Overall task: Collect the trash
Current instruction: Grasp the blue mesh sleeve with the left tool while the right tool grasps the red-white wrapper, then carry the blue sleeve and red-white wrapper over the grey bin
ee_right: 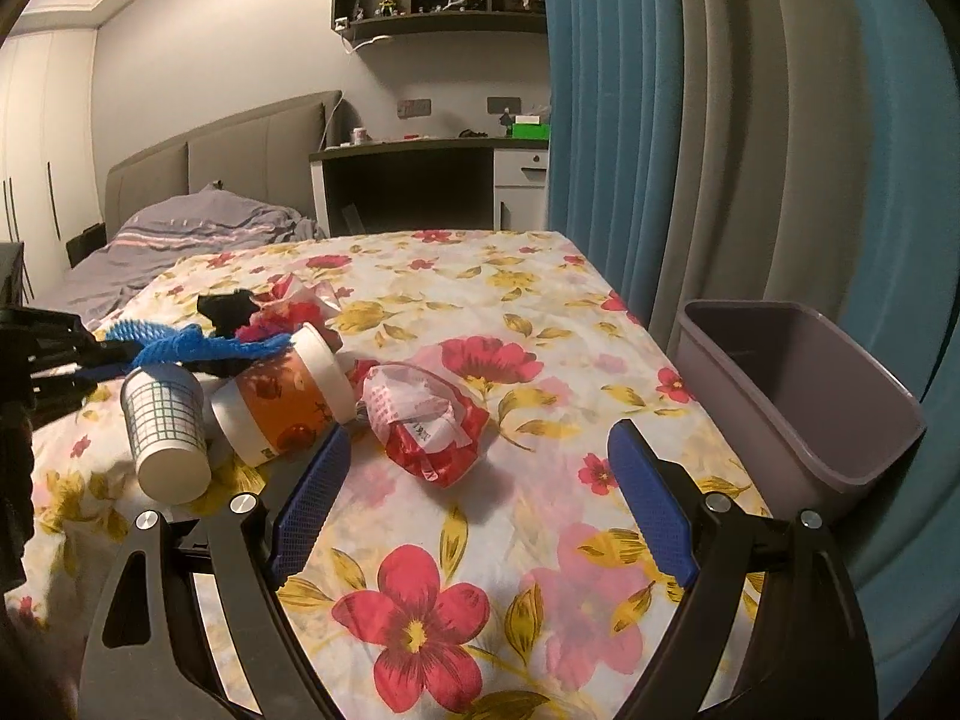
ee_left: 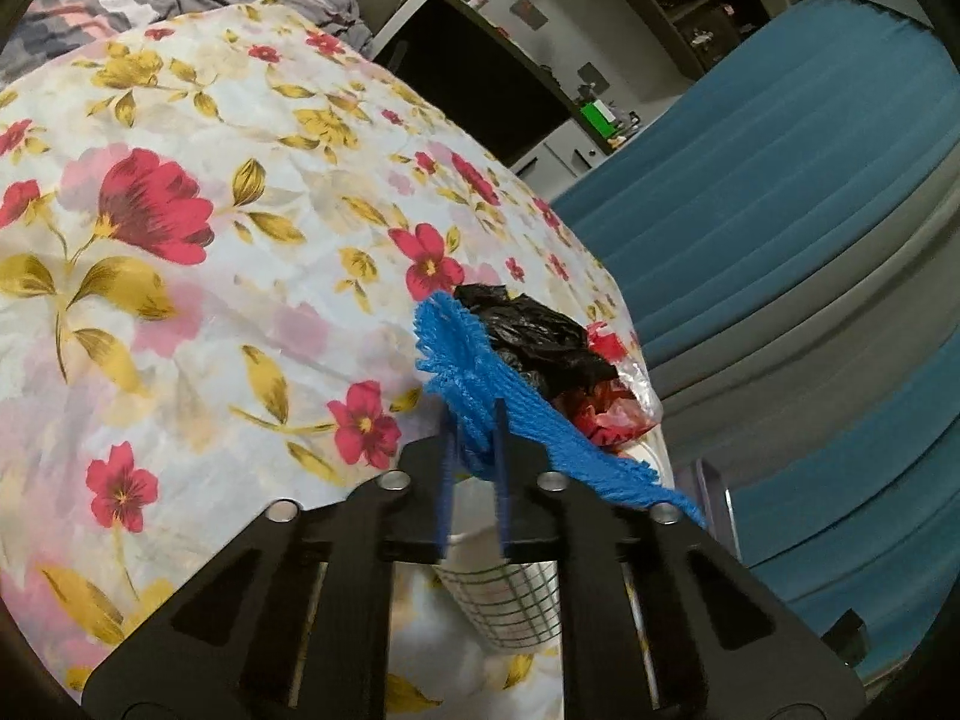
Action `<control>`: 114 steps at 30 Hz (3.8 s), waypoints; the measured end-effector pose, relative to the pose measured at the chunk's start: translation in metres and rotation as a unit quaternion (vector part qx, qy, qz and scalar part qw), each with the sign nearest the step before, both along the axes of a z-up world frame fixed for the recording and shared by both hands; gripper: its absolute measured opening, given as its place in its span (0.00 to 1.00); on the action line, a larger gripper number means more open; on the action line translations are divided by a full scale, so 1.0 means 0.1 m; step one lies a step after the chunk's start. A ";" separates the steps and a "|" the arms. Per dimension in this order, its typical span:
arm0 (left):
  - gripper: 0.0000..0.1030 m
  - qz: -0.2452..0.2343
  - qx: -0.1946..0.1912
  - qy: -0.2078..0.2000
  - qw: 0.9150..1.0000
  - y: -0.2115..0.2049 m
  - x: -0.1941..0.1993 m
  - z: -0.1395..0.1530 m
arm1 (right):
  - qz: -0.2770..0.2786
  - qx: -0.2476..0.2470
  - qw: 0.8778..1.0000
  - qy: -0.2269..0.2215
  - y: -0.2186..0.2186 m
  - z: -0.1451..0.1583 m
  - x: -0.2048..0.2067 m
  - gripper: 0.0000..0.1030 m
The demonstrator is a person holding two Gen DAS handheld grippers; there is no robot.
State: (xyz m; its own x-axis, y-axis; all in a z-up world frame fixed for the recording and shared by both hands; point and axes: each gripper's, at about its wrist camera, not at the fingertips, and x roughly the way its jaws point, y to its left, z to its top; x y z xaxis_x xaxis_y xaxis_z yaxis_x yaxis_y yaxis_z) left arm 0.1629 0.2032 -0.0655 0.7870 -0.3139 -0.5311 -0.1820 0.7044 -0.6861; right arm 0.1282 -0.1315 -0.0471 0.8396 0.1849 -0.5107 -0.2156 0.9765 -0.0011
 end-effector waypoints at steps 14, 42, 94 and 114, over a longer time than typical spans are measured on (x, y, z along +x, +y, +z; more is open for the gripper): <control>0.06 -0.027 0.066 -0.139 0.988 -0.38 -0.29 0.86 | 0.020 -0.032 0.999 0.032 0.28 -0.09 0.33 0.82; 0.06 -0.055 0.110 -0.195 0.973 -0.76 -0.54 1.22 | 0.022 -0.012 0.998 0.049 0.00 -0.04 0.29 0.28; 0.06 -0.264 0.177 -0.192 0.928 -3.77 0.72 1.25 | -0.180 0.030 0.983 -0.003 -2.10 0.28 0.32 0.28; 0.06 -0.286 0.193 -0.137 0.929 -4.23 1.13 0.78 | -0.183 0.025 0.982 0.029 -2.20 0.11 0.58 0.29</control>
